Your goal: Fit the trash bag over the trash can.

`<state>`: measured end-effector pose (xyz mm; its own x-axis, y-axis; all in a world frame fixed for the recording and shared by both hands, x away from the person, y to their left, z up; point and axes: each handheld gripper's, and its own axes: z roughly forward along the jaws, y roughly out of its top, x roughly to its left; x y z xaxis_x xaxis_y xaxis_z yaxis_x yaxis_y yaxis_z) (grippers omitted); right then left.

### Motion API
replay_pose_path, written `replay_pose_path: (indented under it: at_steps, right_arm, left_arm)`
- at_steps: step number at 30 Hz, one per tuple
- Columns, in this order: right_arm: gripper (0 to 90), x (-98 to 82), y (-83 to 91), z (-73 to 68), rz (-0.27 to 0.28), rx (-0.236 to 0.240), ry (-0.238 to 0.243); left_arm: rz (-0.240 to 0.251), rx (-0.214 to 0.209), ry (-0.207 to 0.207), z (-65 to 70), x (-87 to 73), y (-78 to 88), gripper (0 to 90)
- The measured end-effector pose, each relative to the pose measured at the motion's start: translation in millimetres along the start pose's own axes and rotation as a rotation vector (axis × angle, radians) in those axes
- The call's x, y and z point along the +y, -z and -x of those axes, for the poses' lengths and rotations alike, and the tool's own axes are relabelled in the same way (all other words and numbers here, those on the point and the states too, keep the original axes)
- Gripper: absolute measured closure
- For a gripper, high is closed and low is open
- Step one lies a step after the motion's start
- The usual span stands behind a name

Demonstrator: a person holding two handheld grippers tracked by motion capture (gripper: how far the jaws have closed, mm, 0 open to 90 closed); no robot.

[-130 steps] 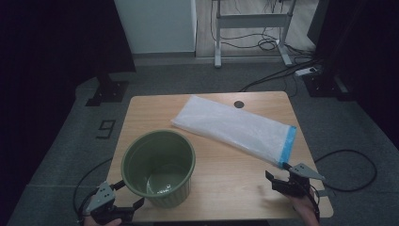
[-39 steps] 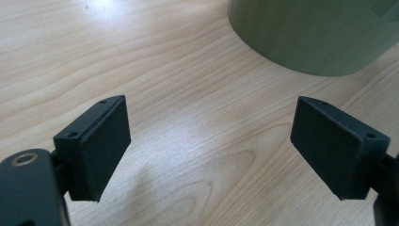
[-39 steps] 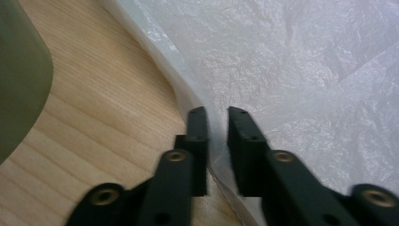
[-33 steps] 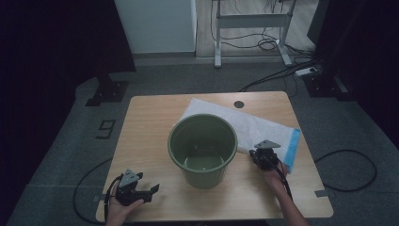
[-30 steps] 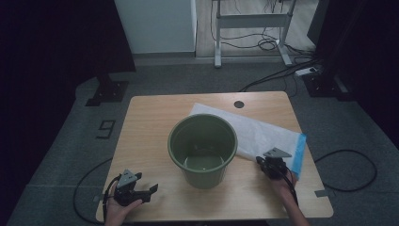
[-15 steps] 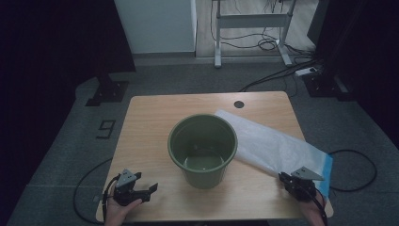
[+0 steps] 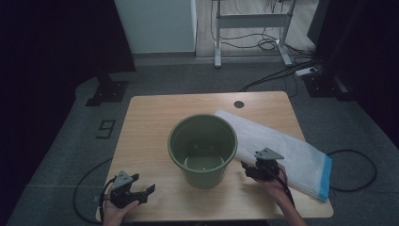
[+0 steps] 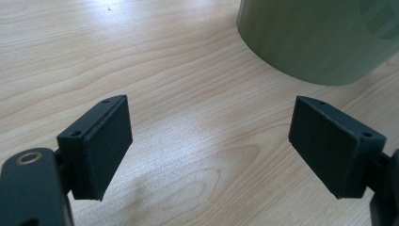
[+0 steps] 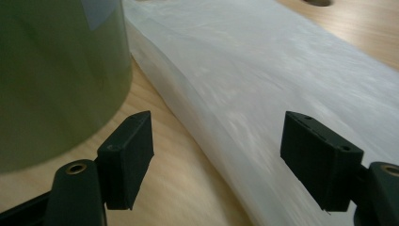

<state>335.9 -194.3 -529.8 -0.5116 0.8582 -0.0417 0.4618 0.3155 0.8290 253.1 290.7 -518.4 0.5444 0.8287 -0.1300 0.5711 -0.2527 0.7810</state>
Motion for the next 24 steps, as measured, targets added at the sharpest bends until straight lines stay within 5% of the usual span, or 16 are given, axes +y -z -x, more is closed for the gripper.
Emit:
replay_pose_path:
  at_steps: [10,24]
  right_arm:
    - [23.8,6.9,-39.9,-5.7,-0.068,0.041,-0.007]
    - [41.1,2.4,-46.6,6.3,-0.103,0.013,-0.044]
  left_arm:
    - [0.011,-0.004,0.015,-3.5,-3.4,4.6,13.9]
    - [0.005,0.001,0.022,-5.7,-5.6,3.9,13.9]
